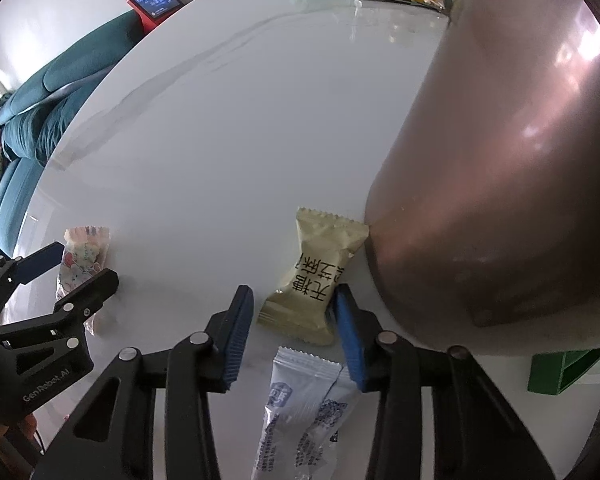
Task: Organize snacks
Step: 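Grasp the pink candy pack with the left gripper while the right grasps the beige cookie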
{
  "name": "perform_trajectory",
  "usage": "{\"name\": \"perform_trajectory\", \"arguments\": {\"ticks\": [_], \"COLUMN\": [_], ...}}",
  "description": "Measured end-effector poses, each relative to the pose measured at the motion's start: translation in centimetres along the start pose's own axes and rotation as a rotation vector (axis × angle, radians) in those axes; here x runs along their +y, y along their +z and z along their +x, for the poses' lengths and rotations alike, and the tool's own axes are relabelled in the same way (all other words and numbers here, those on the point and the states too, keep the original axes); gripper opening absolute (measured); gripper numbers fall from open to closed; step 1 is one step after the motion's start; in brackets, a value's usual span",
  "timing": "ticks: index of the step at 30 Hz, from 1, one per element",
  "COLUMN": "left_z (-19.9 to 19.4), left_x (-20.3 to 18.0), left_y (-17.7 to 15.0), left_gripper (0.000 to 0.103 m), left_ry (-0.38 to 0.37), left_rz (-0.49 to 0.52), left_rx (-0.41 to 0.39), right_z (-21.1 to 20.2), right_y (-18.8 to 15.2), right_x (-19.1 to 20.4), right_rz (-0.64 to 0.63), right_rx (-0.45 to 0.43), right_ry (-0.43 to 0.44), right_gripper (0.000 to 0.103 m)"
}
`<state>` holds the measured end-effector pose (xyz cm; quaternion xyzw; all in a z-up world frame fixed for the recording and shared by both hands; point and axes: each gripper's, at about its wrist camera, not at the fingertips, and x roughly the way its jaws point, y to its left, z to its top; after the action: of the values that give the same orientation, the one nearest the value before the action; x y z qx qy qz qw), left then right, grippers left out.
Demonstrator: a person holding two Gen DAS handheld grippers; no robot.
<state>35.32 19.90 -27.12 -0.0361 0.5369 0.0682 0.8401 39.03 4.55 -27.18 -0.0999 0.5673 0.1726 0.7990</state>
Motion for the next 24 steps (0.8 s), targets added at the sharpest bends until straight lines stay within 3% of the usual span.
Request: {"name": "perform_trajectory", "arguments": {"ticks": [2,5,14,24], "left_z": [-0.1,-0.3,-0.3,-1.5], "left_x": [0.1,0.5,0.8,1.1], "left_y": [0.0,0.1,0.1,-0.1], "left_gripper": [0.047,0.035,0.026,0.023], "left_ry": [0.002,0.004,0.001,-0.022], "left_rz": [-0.001,-0.006,-0.004,-0.001], "left_rx": [-0.006,-0.008,-0.009,-0.024], "right_z": [-0.1,-0.2,-0.6,-3.6], "right_y": [-0.1,-0.1,-0.2,-1.2], "right_x": [-0.1,-0.2,-0.3,0.3], "right_rz": [-0.001,-0.003,-0.010,-0.023], "right_rx": [0.000,-0.002,-0.012,-0.065], "right_ry": [-0.001,0.000,0.010,0.045], "right_gripper": [0.013,0.011,0.009,0.009]}}
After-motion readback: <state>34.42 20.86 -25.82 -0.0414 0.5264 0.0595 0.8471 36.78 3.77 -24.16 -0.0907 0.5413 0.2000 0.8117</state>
